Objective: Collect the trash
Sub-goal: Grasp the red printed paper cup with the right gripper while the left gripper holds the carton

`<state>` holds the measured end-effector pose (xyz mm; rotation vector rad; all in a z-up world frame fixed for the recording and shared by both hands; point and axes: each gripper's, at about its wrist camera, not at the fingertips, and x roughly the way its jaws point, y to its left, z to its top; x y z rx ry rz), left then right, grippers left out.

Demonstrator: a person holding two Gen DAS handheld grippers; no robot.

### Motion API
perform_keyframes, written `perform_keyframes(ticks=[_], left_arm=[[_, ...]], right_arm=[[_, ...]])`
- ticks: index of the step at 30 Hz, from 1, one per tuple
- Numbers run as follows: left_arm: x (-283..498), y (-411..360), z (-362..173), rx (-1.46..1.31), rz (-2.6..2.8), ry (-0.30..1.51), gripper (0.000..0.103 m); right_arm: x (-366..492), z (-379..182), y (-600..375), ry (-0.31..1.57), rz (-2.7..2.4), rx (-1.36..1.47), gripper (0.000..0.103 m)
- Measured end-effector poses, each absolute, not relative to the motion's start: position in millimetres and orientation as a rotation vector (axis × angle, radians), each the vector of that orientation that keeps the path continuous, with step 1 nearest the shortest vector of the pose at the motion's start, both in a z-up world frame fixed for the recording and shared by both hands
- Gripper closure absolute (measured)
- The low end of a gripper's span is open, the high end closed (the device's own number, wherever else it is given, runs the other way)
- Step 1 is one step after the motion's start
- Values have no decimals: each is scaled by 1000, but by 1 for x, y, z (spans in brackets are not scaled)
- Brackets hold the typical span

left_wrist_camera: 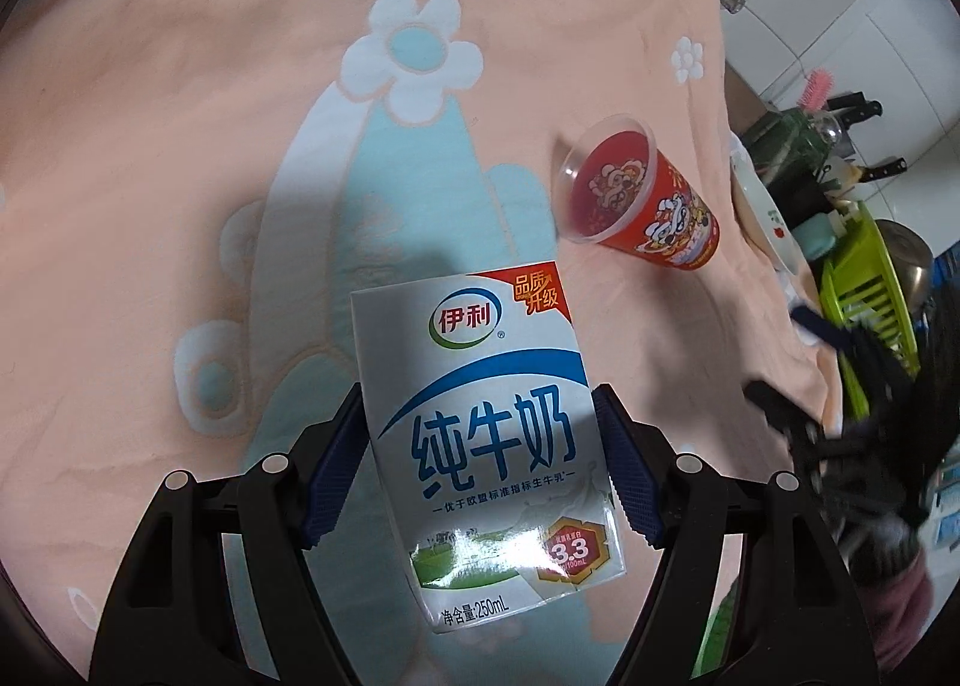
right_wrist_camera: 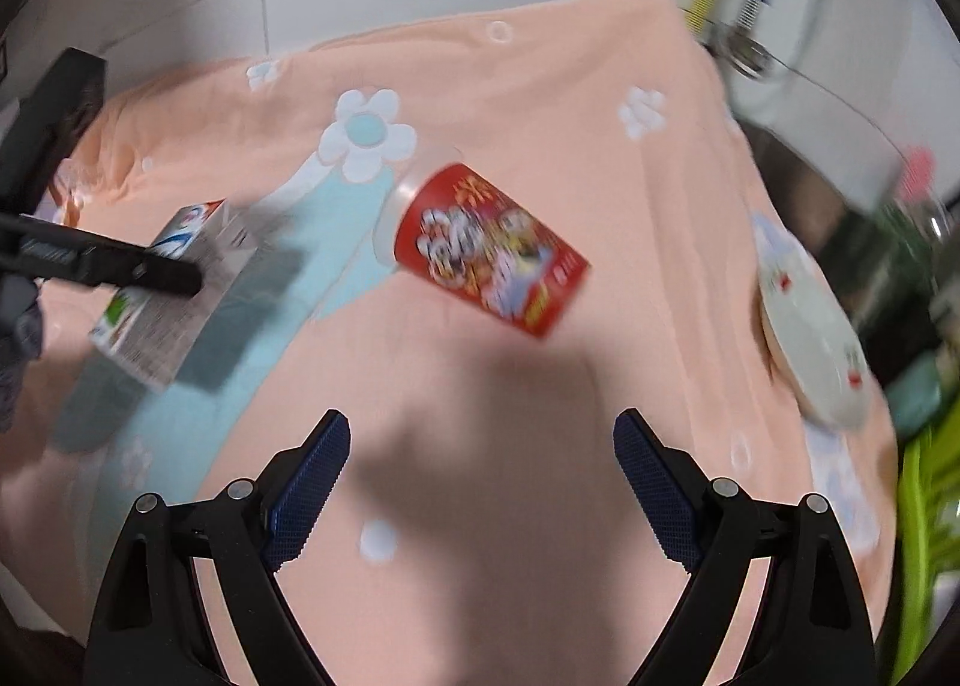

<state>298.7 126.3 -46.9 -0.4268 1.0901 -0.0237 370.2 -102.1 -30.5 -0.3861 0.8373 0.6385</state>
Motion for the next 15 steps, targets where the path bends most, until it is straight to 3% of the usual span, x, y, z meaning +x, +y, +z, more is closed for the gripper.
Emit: perform_keyframes(ticks=[15], left_arm=[[294,140,-58,-412,-49,1107,31]], right_arm=[[447,-53,-22,811,736,-668,13]])
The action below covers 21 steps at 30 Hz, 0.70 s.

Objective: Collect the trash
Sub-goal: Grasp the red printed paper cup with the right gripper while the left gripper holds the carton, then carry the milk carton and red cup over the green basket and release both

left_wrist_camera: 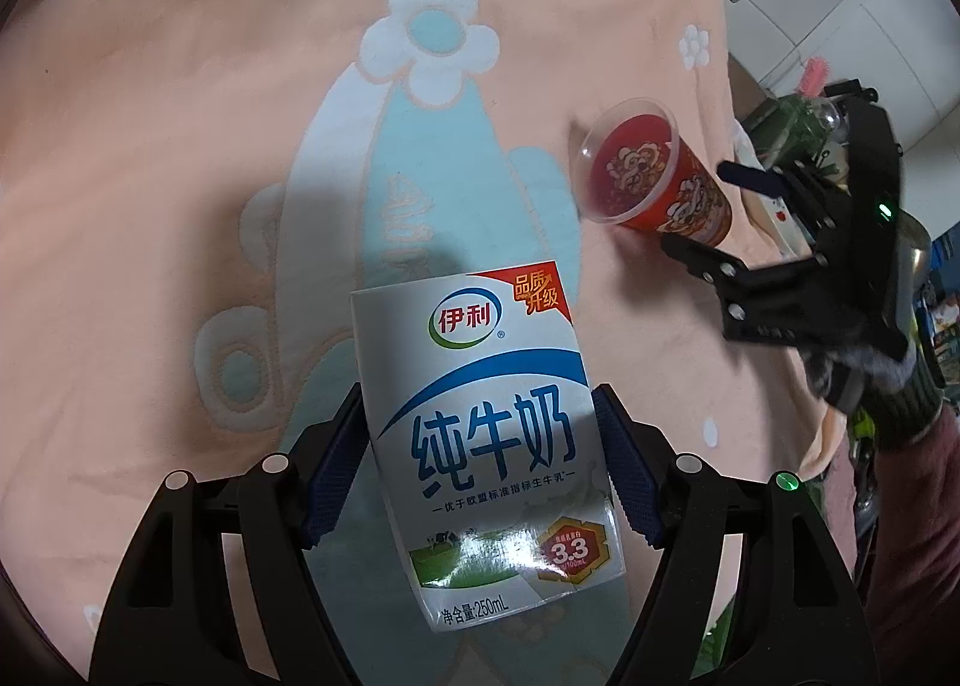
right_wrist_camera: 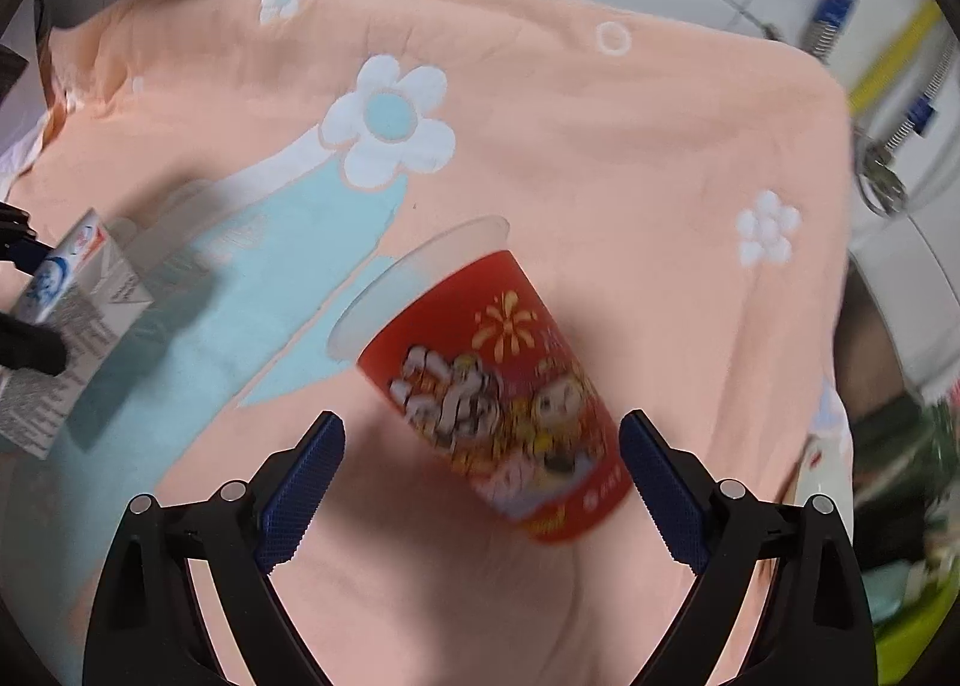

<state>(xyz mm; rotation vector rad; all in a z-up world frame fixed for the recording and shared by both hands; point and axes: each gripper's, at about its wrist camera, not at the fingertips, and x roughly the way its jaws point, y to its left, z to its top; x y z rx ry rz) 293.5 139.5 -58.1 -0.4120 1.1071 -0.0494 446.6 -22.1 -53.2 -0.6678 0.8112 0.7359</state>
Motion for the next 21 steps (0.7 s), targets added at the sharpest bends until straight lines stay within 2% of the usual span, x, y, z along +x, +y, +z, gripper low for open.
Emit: perform_keyframes(ticks=[11,16,21], left_arm=[[288,142,-59,-408,-54,1109,31],[286,139,-58,-410,-57,1104,31],[280,135,-54,-406,-64,1097,31]], right_arm=[[468,-78,10,820,704,-784,14],[464,-77,13,804,658,-786,29],[452,-66,3,806,664,-701,33]])
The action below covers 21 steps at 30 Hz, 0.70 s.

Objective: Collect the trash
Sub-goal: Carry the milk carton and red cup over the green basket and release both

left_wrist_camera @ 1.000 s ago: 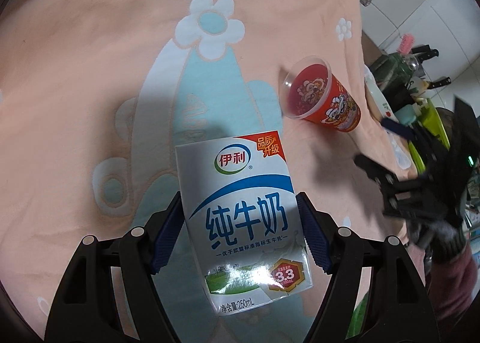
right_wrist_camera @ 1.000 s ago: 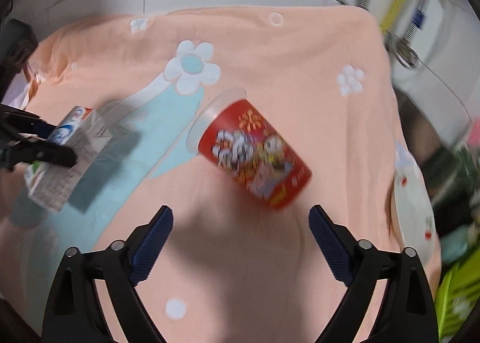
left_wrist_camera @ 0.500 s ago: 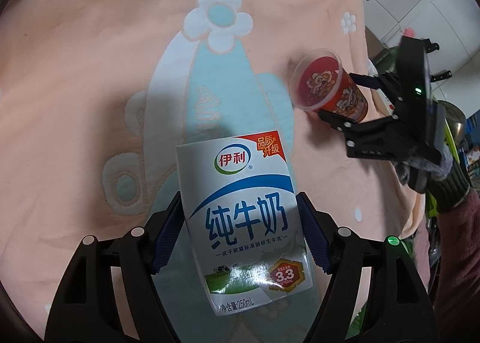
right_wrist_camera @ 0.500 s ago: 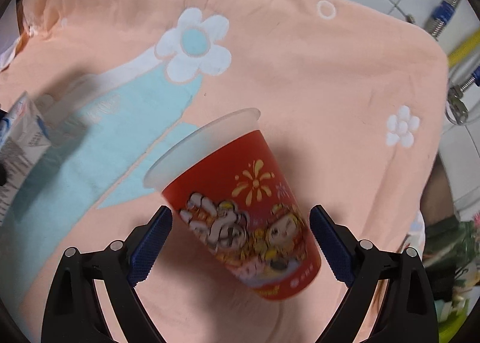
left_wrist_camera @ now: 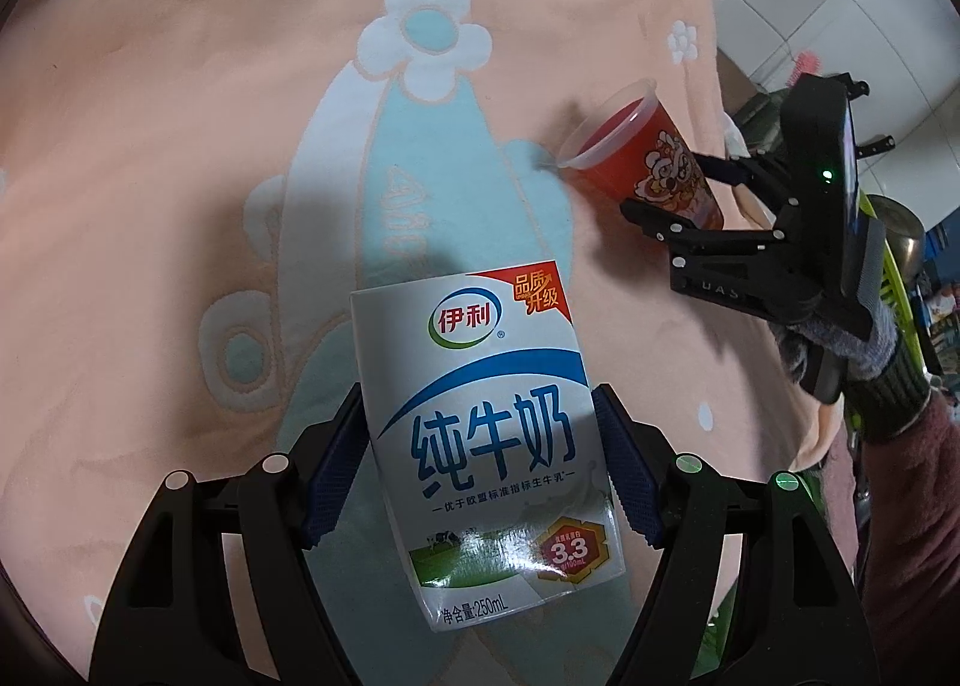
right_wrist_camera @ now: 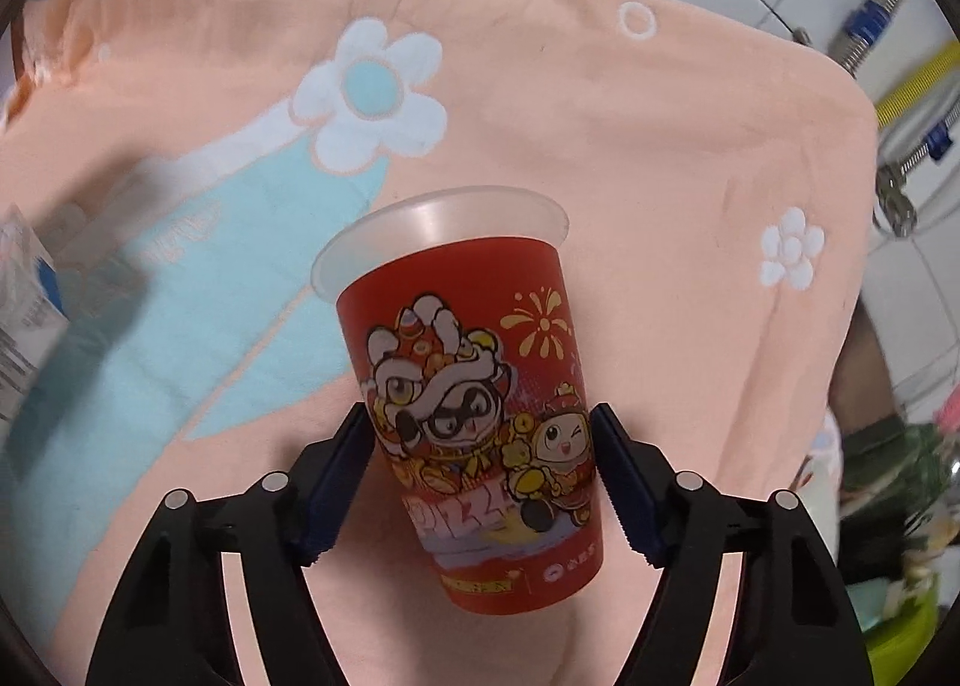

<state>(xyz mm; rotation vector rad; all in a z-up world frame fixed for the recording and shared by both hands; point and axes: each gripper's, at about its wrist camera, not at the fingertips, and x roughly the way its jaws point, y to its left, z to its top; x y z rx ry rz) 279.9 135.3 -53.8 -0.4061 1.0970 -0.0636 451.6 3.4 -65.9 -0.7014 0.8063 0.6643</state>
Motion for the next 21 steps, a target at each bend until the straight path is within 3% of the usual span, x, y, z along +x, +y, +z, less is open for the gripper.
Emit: perform_keyframes(ticks=[10,21], left_arm=[[261,131,-38,-392,-79,1072,31],[228,92,-22,-373,-164,1051,31]], right_arm=[[417,-52,-31,876,655,-426,34],[323,-29,-92,876,558,-268,34]])
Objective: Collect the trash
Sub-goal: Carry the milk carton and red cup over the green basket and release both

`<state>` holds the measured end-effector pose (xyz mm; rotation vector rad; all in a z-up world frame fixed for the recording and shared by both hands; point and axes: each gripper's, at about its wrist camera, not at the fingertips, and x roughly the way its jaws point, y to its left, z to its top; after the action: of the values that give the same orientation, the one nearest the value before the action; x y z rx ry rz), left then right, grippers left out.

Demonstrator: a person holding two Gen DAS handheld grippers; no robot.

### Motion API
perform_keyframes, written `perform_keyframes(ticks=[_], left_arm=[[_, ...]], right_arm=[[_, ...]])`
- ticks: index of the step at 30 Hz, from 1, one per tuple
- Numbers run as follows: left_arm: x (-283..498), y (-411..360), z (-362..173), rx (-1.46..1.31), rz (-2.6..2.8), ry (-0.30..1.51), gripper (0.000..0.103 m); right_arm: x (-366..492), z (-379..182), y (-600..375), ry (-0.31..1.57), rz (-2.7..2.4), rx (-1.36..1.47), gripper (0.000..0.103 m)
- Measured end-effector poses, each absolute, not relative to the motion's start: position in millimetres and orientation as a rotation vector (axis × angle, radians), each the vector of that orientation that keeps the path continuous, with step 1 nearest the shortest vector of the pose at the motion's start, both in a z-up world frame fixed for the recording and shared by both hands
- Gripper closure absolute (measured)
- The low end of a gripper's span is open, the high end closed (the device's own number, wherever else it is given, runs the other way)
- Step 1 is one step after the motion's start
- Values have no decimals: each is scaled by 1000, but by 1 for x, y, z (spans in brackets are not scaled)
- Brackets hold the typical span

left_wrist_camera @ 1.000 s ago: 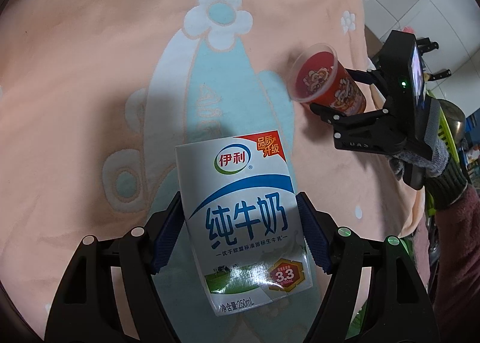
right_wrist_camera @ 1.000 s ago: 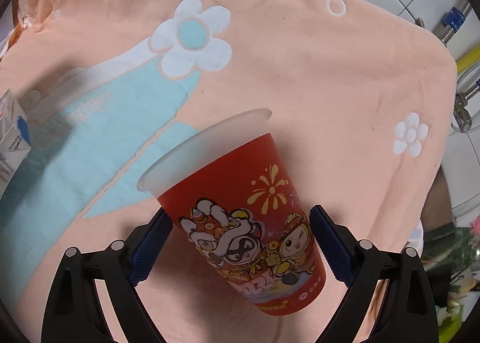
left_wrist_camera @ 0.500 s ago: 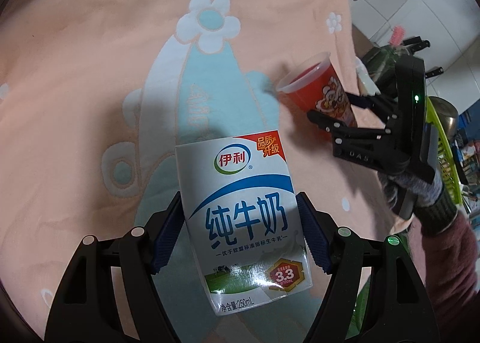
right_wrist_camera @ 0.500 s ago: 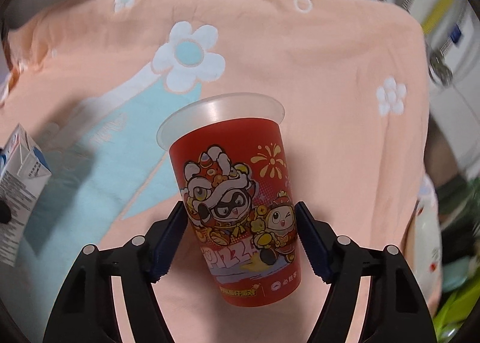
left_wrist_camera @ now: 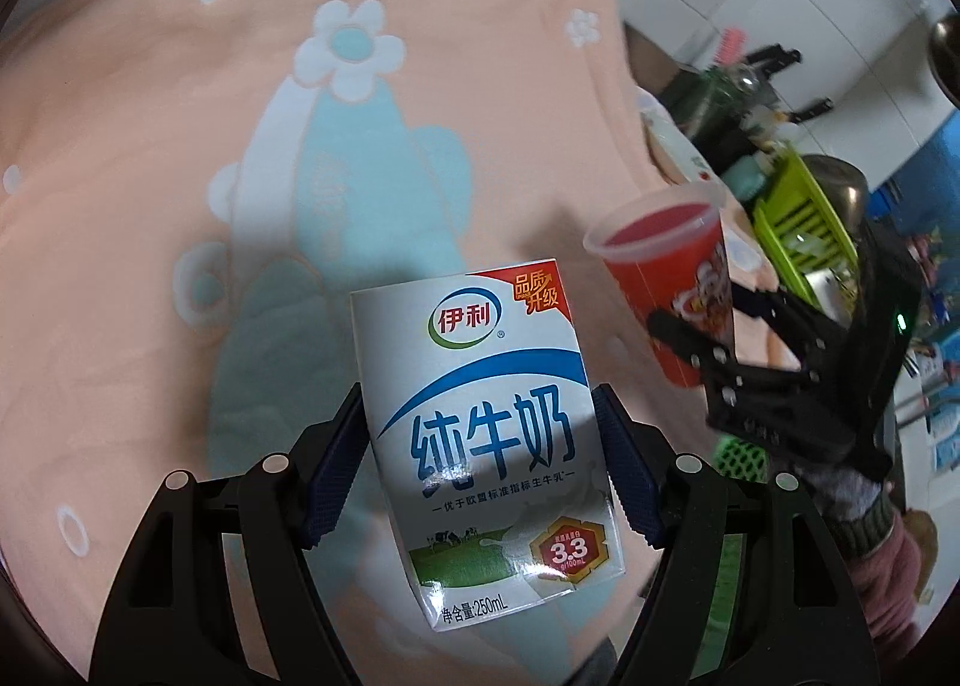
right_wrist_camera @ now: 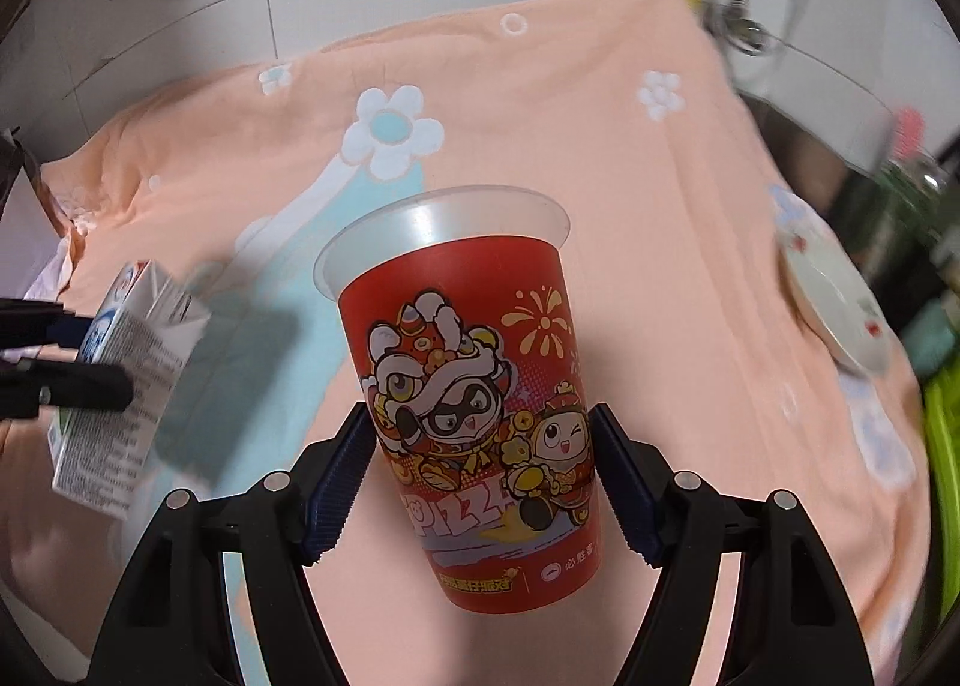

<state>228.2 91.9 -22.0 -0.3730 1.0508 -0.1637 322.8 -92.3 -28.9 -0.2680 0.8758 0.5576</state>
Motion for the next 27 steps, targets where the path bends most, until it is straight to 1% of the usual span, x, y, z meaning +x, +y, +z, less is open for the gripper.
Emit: perform_keyframes(ticks=[10,19,27], left_arm=[[190,23,-13,-326,-300,1054,31],[171,-39,-13,-288,-413,1065,31],[159,-92,-24,-251,-499,1106,31]], right_arm=[[227,-14,-163,849,435,-160,34],[162,-22,-238,852,287,-76,33],[118,-42,-313,890,130,18,33]])
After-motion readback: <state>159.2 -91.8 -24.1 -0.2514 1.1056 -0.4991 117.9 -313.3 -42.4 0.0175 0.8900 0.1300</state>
